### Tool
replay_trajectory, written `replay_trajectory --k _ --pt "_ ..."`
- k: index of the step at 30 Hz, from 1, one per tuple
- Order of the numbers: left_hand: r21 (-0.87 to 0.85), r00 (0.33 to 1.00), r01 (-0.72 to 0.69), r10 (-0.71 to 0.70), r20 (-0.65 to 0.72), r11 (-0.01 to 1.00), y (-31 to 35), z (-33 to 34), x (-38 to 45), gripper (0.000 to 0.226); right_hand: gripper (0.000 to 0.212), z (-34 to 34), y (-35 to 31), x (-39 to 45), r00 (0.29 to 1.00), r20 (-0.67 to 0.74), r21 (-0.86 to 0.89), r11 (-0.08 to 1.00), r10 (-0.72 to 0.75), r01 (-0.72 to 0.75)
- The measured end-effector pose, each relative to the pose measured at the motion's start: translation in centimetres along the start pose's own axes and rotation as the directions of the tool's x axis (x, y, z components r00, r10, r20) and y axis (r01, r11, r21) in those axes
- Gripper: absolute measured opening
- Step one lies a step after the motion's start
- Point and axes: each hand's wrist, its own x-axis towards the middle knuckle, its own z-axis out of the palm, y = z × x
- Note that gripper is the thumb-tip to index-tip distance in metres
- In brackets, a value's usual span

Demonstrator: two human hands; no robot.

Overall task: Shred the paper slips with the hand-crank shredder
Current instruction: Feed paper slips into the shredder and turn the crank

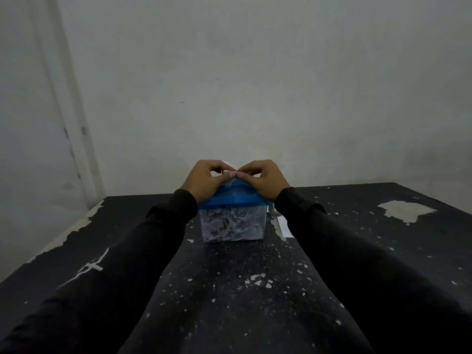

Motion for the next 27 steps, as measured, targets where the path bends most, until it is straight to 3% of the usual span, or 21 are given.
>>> replay_trajectory --k 5,11,16,20,22,24,27 --pt "0.09 0.998 -0.023 0.029 -0.063 0.996 -0.2 0.0 0.1 0.003 0.012 0.4 0.2 -0.5 0.996 -0.08 0.056 0.998 -0.036 0.04" --pt "-0.053 0.996 0.08 -0.079 0.037 0.995 0.7 -0.4 -0.2 0.012 0.013 -1.0 0.3 -0.2 0.999 0.031 0.063 0.998 -0.03 0.028" --pt "-0.044 1.0 0.03 -0.03 0.004 0.999 0.5 -0.5 -0.3 0.016 0.015 -1.6 -0.1 0.0 0.998 0.065 0.033 0.999 -0.008 0.005" --pt "0.01 0.992 -0.12 0.12 -0.048 0.993 0.3 -0.2 -0.2 0.014 0.037 -2.7 -0.8 0.7 0.967 0.125 -0.007 0.974 0.224 -0.225" --pt "0.007 0.991 -0.129 0.129 -0.026 0.992 0.2 -0.1 -0.1 0.015 0.034 -2.9 -1.1 0.9 0.944 0.166 -0.038 0.959 0.285 -0.283" --pt "0.006 0.993 -0.118 0.118 0.007 0.993 0.1 -0.1 -0.2 0.015 0.023 -2.8 -1.3 1.2 0.945 0.163 0.036 0.955 0.285 -0.294" --pt "0.012 0.994 -0.11 0.11 0.013 0.994 -0.1 -0.2 -0.3 0.015 0.038 -2.9 -1.3 1.1 0.916 0.17 0.189 0.9 0.364 -0.392"
